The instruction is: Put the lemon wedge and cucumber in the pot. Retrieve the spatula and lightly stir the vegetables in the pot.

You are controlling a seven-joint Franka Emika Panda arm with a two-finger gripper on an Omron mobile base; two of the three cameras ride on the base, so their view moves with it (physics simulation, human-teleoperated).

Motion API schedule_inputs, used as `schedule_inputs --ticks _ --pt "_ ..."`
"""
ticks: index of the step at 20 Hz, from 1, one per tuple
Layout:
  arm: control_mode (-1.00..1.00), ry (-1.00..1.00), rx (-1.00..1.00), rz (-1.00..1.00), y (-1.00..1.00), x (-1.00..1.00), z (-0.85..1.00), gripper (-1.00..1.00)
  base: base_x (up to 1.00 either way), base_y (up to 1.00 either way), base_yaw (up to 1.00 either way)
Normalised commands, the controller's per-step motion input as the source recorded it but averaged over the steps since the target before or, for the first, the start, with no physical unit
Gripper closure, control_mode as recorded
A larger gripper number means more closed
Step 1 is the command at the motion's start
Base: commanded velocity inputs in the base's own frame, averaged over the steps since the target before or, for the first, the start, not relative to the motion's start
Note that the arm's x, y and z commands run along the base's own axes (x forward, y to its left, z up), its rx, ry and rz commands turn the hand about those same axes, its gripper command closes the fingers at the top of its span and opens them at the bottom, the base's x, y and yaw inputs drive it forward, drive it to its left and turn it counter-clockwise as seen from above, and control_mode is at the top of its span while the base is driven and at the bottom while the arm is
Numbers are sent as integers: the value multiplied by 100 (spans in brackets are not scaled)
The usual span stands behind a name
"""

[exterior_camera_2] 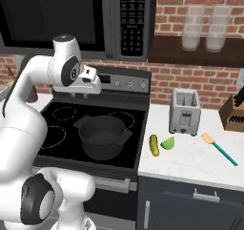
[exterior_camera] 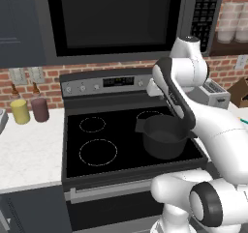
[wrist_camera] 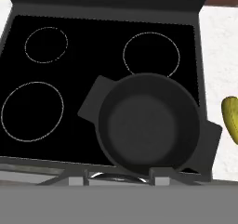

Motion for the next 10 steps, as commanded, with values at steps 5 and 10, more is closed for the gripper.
schedule_inputs --ticks 5,10 --pt "-100 1 -2 -1 -2 -17 -10 -100 0 0 0" --pt "-100 26 -22 -17 -50 12 -78 -100 0 0 0"
